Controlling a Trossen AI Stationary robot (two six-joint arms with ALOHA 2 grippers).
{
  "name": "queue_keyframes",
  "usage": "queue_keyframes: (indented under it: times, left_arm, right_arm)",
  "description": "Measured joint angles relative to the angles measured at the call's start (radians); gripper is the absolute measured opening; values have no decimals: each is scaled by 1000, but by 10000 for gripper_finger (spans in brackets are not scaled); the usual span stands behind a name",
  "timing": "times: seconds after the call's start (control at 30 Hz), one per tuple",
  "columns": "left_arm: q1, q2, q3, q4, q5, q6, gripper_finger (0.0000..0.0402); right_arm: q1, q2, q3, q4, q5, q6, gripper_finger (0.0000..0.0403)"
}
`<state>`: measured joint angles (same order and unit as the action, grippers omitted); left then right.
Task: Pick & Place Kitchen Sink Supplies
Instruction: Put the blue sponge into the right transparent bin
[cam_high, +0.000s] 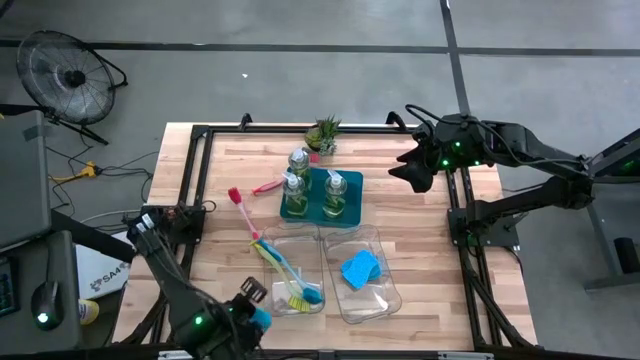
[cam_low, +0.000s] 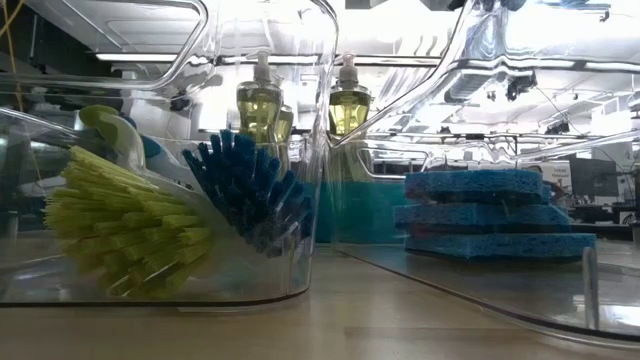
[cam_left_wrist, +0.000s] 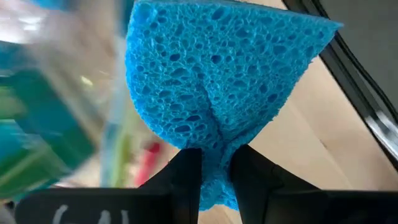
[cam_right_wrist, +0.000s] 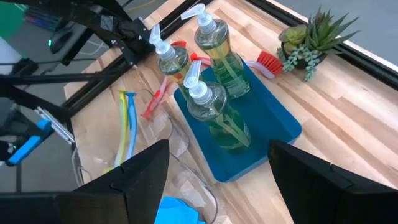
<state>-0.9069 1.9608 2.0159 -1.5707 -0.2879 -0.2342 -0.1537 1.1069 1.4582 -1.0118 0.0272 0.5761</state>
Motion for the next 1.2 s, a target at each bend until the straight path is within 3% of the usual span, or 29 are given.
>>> queue_keyframes:
  times: [0.13,0.33,0.53,0.7,0.97,1.2]
  left_arm:
    - [69,-1,63,-1,-131,-6,67]
    - [201,-2,103,0,-326,20,67]
    - [339,-2,103,12,-408,28,67]
    - [402,-2,103,85,-453,142,67]
    - [452,-2,104,202,-532,283,67]
    - [462,-2,104,236,-696,344,67]
  right_arm:
    - [29,0,0,16,42,3,268]
    - [150,0,0,44,252,77,268]
    - [299,1,0,53,437,168,268]
    - [390,19,0,58,531,233,268]
    - [546,105,0,96,700,335,268]
    - [695,209,0,109,885,393,268]
